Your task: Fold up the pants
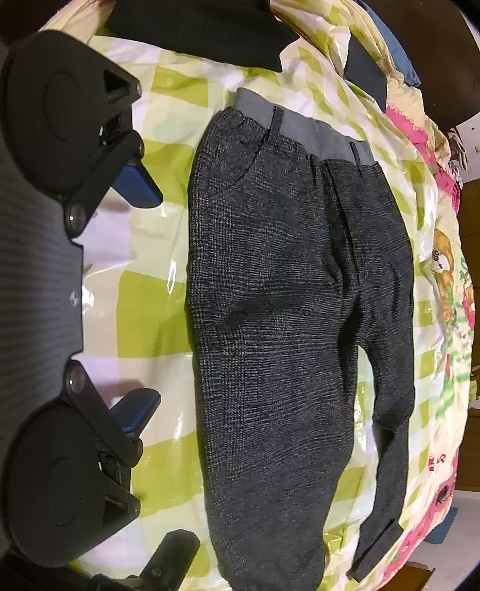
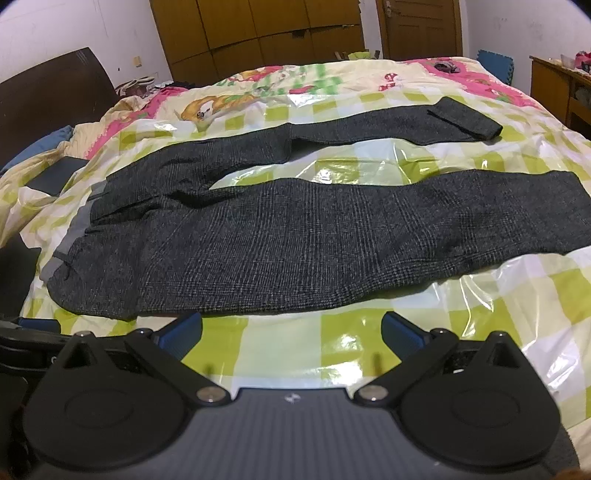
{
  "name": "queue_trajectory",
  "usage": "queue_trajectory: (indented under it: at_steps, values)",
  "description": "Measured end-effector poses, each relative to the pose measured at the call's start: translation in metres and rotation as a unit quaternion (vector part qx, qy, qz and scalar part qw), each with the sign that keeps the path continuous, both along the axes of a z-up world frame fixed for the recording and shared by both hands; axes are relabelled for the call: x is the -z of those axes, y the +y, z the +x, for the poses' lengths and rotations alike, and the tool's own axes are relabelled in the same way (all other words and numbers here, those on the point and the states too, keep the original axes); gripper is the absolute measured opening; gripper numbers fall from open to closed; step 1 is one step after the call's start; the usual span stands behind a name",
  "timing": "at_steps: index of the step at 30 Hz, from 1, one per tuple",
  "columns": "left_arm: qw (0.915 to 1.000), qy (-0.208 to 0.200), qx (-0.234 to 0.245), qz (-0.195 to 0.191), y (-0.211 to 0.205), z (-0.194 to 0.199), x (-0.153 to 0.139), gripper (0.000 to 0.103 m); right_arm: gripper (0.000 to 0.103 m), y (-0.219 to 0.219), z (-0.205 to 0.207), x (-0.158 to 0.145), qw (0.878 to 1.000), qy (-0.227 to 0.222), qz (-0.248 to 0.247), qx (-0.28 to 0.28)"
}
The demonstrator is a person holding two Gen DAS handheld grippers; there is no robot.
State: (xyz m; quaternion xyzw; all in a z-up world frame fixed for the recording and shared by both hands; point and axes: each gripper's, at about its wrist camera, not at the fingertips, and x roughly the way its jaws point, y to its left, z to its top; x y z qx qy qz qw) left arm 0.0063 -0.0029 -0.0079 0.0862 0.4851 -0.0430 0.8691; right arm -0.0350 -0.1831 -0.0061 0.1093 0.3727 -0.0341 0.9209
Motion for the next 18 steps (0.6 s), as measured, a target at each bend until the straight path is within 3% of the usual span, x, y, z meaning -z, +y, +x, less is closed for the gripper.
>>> queue_trajectory:
  at_steps: [18]
  values:
    - [0.9999,0.004,0.016,0.006,-0.0053,-0.0007,0.0015,0.103,0.102,0.0001,0.0015,-0.0008,1.000,0.003,0.005,-0.003]
